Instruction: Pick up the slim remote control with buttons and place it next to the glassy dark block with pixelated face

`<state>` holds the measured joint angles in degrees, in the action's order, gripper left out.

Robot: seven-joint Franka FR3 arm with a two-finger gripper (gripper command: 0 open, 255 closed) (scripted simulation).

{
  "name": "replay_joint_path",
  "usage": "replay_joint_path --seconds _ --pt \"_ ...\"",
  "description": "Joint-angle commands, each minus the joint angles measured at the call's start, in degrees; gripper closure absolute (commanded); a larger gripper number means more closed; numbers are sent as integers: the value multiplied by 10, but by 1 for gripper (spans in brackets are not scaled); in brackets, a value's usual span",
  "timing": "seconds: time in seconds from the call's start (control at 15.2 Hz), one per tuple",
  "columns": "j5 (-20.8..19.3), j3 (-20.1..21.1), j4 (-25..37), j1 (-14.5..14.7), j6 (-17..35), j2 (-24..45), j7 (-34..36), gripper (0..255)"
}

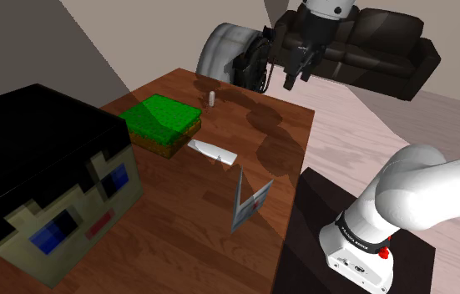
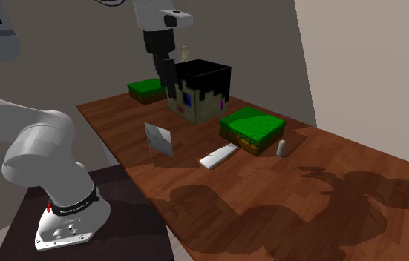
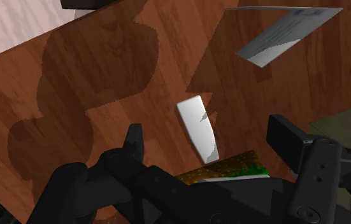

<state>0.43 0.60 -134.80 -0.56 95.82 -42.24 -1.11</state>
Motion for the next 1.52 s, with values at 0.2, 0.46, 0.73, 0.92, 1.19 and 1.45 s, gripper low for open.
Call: replay_joint_path --seconds 0.2,0.46,0.73,0.92,1.19,1.45 --pt "0 0 -20 6 56 40 -12 0" --pt "-1 1 -35 13 131 104 -28 0" --pt "-2 3 -38 20 202 177 -44 0" --pt "-2 5 -32 25 252 236 -55 0" --pt "-4 9 -13 30 313 320 -68 0" --pt "-8 13 17 35 365 407 -80 0"
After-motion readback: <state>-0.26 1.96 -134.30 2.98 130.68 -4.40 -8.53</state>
